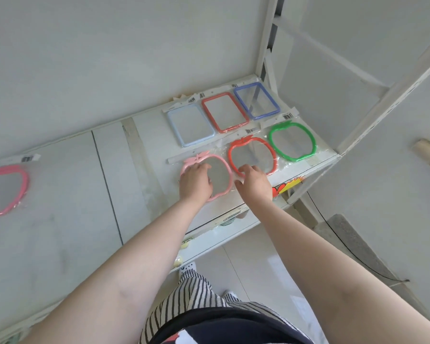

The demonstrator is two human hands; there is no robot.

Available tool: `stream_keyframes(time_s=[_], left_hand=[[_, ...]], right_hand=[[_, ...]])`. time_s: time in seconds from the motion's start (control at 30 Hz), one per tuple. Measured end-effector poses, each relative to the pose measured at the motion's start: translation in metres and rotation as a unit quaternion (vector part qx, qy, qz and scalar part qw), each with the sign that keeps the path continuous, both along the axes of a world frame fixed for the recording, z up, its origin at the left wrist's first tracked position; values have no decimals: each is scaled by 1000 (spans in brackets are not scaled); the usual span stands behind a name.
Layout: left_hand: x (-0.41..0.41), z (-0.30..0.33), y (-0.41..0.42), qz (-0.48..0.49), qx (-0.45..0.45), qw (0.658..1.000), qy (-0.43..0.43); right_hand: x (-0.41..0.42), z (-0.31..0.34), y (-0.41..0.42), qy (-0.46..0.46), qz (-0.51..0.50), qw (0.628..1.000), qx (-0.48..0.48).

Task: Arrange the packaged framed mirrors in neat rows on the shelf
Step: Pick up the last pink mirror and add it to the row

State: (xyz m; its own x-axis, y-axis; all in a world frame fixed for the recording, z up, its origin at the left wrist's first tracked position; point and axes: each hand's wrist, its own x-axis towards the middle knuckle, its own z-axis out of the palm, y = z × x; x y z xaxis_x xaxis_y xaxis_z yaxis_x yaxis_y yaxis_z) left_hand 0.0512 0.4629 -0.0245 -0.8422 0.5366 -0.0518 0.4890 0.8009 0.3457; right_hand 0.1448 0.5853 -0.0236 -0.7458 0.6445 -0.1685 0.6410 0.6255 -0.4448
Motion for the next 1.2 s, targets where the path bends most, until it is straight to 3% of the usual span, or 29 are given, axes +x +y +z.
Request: stream_keyframes(time_s=[0.37, 0.6, 0.97, 1.2], left_hand=[[25, 3, -114, 84, 23, 995, -53], [40, -2, -223, 122, 5, 991, -55], [96, -3, -465, 201, 33, 979, -32], [109, 6, -569, 237, 31, 971, -12]], right_hand=[[-4, -5, -91, 28, 195, 980, -23], [-8, -9, -177, 35, 226, 973, -2], [25, -18, -405, 37, 289, 957, 14], [31, -9, -506, 28, 326, 945, 19]])
